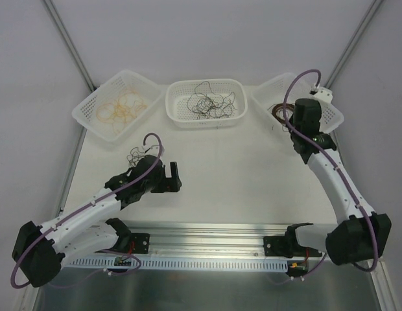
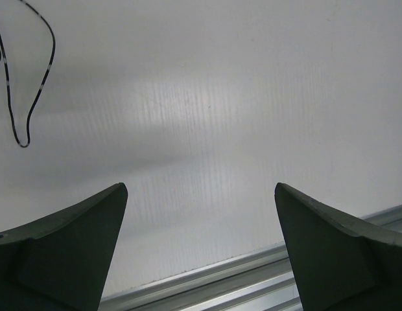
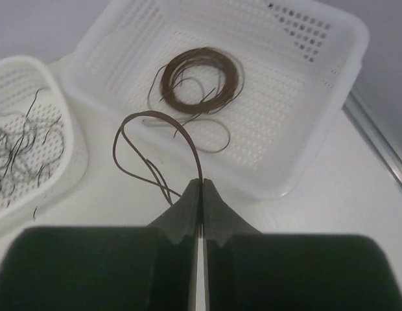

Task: Untangle the cables

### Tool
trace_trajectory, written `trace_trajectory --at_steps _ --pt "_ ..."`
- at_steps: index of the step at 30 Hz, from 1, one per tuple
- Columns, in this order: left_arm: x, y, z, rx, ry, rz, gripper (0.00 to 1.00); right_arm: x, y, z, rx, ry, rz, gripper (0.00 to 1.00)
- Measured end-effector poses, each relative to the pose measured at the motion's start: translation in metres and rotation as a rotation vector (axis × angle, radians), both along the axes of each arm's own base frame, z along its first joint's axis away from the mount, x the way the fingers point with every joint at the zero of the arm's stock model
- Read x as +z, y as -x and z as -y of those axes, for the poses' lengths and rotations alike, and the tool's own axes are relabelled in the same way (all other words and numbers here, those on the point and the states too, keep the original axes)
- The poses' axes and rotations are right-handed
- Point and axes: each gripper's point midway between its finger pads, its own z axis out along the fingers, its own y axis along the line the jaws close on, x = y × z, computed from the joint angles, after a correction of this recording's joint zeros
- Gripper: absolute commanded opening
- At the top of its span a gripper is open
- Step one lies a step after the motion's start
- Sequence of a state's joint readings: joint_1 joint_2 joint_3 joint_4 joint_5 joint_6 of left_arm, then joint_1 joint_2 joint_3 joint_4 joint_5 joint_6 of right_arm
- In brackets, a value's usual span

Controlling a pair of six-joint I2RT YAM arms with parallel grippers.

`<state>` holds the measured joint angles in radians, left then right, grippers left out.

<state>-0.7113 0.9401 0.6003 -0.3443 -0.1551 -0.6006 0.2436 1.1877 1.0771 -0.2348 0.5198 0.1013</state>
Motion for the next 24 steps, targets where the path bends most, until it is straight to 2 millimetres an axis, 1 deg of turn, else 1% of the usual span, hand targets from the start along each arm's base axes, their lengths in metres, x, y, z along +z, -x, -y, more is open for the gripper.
trace_trajectory --at_steps 2,4,5,7,8,9,11,12,14,16,18,21,23,24 --pt "-0.005 0.007 -0.008 0.02 0.011 -0.012 0.99 0.004 -0.017 0.027 -0.085 0.002 -0.004 0.05" --pt "-0.007 0.013 -0.012 0.029 0.025 -0.018 0.99 0.007 -0.038 0.054 -0.166 -0.002 -0.009 0.18" --pt "-0.007 0.016 -0.015 0.036 0.031 -0.021 0.99 0.01 -0.051 0.068 -0.205 -0.006 -0.013 0.37" --pt "-0.007 0.019 -0.019 0.048 0.037 -0.021 0.99 0.01 -0.07 0.084 -0.245 -0.017 -0.014 0.61" --pt "-0.006 0.021 -0.021 0.053 0.037 -0.021 0.99 0.009 -0.079 0.09 -0.254 -0.022 -0.019 0.79" --pt "-0.005 0.021 -0.024 0.062 0.035 -0.016 0.99 0.007 -0.085 0.094 -0.259 -0.028 -0.029 0.86" --pt "-0.004 0.021 -0.03 0.089 0.033 -0.008 0.99 -0.001 -0.089 0.096 -0.244 -0.031 -0.059 0.97" --pt "-0.005 0.021 -0.033 0.104 0.029 -0.003 0.99 -0.005 -0.087 0.093 -0.227 -0.036 -0.078 0.98" --pt "-0.008 0.022 -0.039 0.127 0.018 -0.004 0.99 -0.008 -0.084 0.086 -0.192 -0.053 -0.087 1.0" --pt "-0.011 0.021 -0.046 0.15 0.0 -0.007 0.99 -0.009 -0.073 0.077 -0.146 -0.076 -0.093 1.0" --pt "-0.013 0.019 -0.053 0.178 -0.017 -0.01 0.99 -0.006 -0.058 0.066 -0.097 -0.101 -0.09 0.99" --pt "-0.017 0.012 -0.066 0.24 -0.05 -0.014 0.99 0.002 -0.03 0.048 -0.024 -0.132 -0.067 0.99" --pt "-0.021 0.007 -0.077 0.295 -0.079 -0.018 0.99 0.009 -0.009 0.029 0.042 -0.151 -0.04 0.99" --pt "-0.023 0.005 -0.084 0.329 -0.091 -0.023 0.97 0.011 0.0 0.017 0.083 -0.163 -0.023 1.0"
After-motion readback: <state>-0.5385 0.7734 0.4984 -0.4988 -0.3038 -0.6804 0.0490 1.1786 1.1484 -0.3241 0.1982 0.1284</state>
